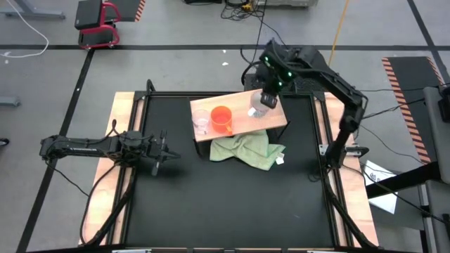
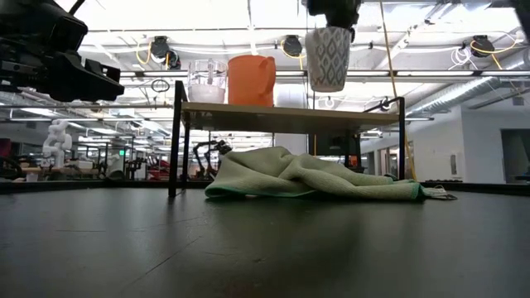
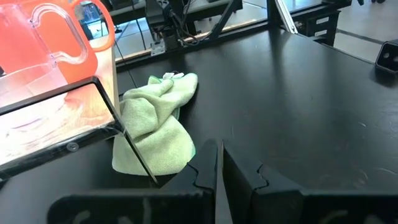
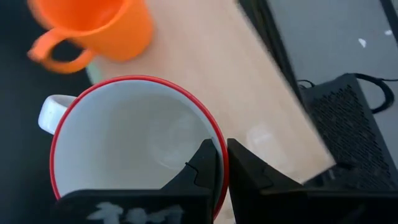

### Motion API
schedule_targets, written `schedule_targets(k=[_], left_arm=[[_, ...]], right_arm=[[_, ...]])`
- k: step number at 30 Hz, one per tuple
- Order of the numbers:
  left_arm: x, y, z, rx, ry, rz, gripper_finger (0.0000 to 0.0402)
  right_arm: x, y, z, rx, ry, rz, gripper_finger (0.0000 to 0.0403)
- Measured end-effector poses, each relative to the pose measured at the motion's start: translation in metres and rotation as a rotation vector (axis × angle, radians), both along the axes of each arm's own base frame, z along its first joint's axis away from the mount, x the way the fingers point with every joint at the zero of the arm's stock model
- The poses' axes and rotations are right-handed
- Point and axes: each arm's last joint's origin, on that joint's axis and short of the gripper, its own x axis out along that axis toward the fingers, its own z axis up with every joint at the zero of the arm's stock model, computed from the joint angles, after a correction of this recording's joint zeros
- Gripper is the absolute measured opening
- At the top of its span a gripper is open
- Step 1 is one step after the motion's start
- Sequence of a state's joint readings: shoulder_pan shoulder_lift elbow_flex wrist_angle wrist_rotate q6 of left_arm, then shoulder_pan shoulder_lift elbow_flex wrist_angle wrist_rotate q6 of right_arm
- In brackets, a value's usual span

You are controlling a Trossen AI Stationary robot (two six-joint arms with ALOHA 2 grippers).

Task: Stack small to large cups/mugs on shelf
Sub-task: Put white cup on the shelf

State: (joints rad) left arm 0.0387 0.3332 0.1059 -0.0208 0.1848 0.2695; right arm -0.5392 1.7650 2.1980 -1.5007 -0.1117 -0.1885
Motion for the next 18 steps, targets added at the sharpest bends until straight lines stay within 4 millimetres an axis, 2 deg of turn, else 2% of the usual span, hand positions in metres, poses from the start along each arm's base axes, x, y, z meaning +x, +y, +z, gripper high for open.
schedule_targets(k=[6,14,18], left_arm=[[0.000,0.000,-0.001,-0.008,-0.001,0.002,0.0026],[-0.001,0.000,-0.023,-0.005,-0.011,0.001,0.0026],[0.000,0.000,-0.021,-0.007,-0.036,0.001,0.0026]], right_arm=[[0.004,-0.023,0.000,-0.004,0.010,-0.039,0.0010],[0.004,-0.023,-0.001,0.022,0.010,-0.015,0.0010],[0.004,-0.023,-0.001,0.021,0.010,-0.015,0.0010]])
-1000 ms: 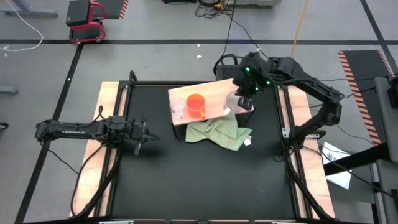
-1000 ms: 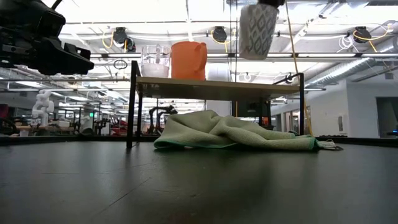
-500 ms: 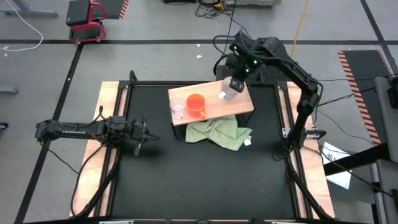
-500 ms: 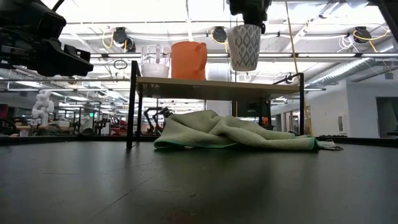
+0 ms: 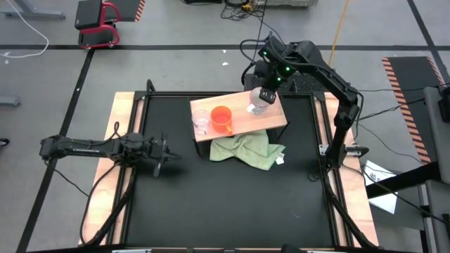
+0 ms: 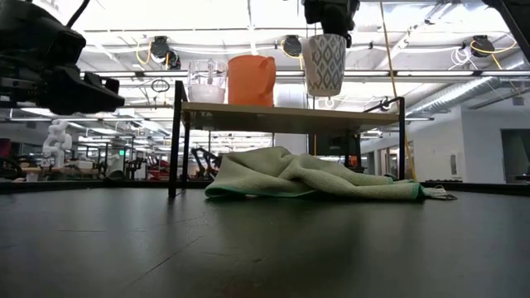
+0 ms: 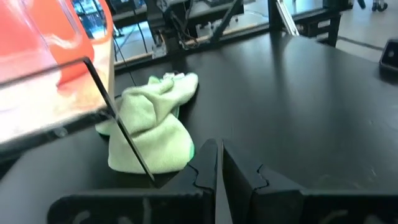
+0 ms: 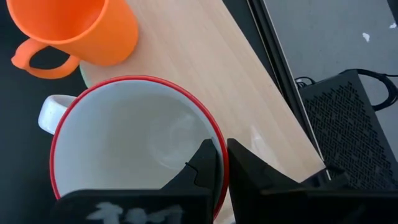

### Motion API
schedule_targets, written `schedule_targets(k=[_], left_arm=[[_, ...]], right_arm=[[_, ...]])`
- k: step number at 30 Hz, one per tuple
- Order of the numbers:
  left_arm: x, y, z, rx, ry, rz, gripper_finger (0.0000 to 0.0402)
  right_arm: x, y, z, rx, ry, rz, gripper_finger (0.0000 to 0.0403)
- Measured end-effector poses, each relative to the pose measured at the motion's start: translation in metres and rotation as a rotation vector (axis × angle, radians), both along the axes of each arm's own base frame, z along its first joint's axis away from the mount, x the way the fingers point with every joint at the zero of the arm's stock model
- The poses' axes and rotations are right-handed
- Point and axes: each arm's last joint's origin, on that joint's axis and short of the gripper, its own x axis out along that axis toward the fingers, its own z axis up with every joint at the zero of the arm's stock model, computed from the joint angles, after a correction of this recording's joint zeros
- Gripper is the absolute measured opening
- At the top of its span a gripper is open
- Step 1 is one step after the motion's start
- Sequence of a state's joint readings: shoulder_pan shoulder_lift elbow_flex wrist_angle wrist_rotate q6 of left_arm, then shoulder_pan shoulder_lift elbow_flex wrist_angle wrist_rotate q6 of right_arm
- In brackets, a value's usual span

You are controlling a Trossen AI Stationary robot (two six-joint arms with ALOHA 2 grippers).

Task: Stack small to large cups/mugs on shelf
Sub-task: Put white cup on the shelf

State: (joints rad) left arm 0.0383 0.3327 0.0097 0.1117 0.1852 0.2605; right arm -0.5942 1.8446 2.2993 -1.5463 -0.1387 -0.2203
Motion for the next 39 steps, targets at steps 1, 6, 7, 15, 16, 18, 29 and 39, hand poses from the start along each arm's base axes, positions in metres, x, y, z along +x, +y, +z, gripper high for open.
schedule_targets(k=[1,6,7,15,16,18,29,39], left_arm=[[0.000,0.000,0.001,0.000,-0.010,0.000,0.0026],[0.000,0.000,0.002,0.005,-0.018,-0.001,0.0026],[0.000,0.000,0.002,0.005,-0.018,-0.001,0.0026],[0.000,0.000,0.002,0.002,-0.019,0.000,0.0026],[0.000,0.000,0.002,0.001,-0.019,0.000,0.0026],[0.000,0.000,0.002,0.001,-0.019,0.000,0.0026],[0.000,0.000,0.002,-0.006,-0.015,0.001,0.0026],[0.000,0.000,0.001,-0.006,-0.010,0.002,0.0026]], right_arm=[[0.000,0.000,0.000,0.000,0.000,0.000,0.0010],[0.001,0.000,0.000,0.009,-0.013,0.008,0.0010],[0.001,0.000,0.001,0.010,-0.022,0.013,0.0010],[0.005,-0.002,-0.006,0.012,-0.016,0.021,0.0010],[0.007,-0.003,-0.009,0.016,-0.009,0.022,0.0010],[0.009,-0.004,-0.015,0.021,-0.002,0.023,0.0010],[0.017,-0.009,-0.036,0.035,0.021,0.023,0.0010],[0.021,-0.006,-0.038,-0.001,0.024,0.099,0.0010]])
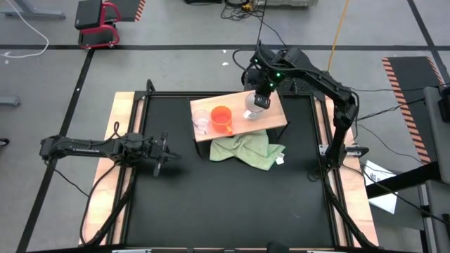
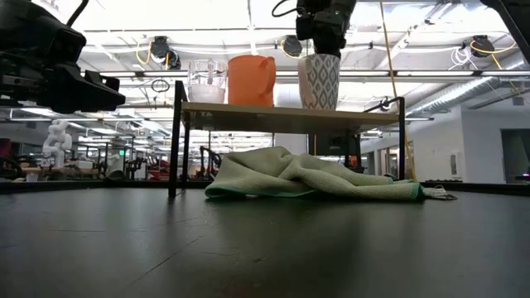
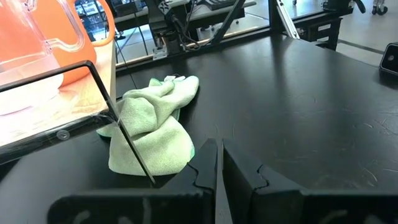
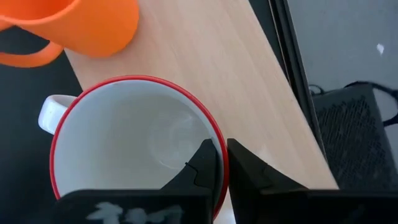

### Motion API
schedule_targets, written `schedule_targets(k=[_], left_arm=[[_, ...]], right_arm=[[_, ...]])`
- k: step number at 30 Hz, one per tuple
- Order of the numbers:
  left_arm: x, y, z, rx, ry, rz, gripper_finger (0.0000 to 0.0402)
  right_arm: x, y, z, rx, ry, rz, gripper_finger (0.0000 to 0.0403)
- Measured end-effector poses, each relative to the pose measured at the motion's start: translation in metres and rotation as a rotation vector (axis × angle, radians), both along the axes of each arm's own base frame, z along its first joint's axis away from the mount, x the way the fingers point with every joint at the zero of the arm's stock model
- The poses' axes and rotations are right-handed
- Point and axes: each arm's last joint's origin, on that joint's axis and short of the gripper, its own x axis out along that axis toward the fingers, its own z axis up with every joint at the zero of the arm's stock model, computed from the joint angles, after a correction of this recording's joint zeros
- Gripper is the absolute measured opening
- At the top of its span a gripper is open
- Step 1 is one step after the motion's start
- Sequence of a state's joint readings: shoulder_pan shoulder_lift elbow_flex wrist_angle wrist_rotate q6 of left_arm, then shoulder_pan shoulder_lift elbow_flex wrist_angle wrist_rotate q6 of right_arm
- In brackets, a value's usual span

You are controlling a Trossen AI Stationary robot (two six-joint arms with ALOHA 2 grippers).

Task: Stack small to large cups/mugs on shelf
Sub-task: Put white cup on the shelf

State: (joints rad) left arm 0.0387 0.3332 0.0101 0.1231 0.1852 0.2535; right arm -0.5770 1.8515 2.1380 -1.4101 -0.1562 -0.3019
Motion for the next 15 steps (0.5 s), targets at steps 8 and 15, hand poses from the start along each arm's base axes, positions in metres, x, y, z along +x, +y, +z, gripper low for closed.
schedule_targets(k=[8,15], left_arm=[[-0.0001,0.0000,-0.0002,0.000,0.003,0.000,0.0026],[-0.0001,0.0000,-0.0007,-0.002,0.009,0.000,0.0026]], right_arm=[[0.0076,0.0086,0.0008,-0.053,-0.012,0.128,0.0010],[0.0073,0.0081,0.0008,-0.083,-0.006,0.191,0.0010]])
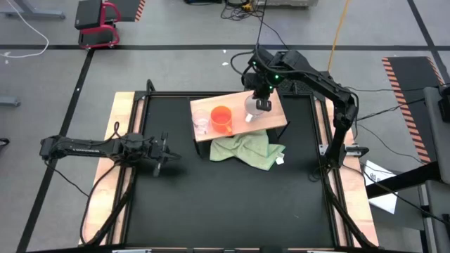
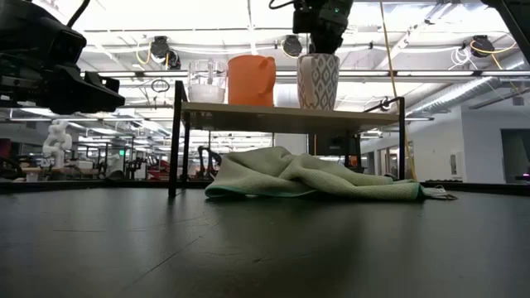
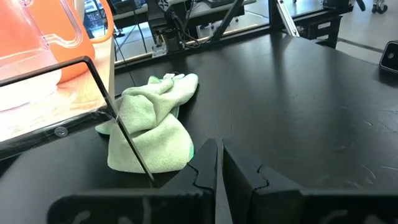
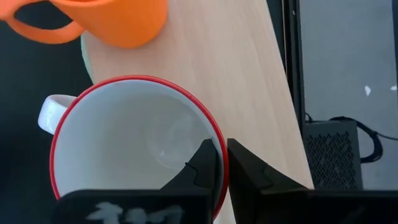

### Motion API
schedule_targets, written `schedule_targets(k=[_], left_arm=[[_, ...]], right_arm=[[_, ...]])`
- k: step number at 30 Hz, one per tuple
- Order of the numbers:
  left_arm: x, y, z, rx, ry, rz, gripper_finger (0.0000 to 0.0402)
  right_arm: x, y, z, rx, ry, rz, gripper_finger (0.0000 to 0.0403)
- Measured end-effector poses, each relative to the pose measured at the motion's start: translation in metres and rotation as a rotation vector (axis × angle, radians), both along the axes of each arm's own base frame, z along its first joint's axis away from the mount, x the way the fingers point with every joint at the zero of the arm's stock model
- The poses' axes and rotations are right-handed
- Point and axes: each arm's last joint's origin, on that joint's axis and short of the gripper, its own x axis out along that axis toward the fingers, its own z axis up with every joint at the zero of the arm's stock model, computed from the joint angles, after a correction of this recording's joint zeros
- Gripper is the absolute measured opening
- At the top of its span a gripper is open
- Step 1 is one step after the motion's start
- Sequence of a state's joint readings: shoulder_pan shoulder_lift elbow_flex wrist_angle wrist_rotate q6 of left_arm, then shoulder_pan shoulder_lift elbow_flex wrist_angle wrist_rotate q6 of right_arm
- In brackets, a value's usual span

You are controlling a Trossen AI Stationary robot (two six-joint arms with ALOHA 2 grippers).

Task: Stack small to large cups/mugs on shelf
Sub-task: Put white cup on the shelf

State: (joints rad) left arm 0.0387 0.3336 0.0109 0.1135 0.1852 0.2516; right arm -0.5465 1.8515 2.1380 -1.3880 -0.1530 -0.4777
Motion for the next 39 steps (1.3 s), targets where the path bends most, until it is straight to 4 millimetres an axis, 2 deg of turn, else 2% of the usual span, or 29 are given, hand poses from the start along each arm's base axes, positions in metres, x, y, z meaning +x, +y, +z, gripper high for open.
schedule_targets(k=[12,39], left_arm=[[0.000,0.000,0.000,-0.004,0.000,0.001,0.0026],[0.000,0.000,0.000,-0.010,0.001,0.002,0.0026]], right_arm=[[0.001,-0.001,-0.019,-0.016,0.047,0.115,0.0010],[0.006,-0.001,-0.021,-0.092,0.037,0.288,0.0010]])
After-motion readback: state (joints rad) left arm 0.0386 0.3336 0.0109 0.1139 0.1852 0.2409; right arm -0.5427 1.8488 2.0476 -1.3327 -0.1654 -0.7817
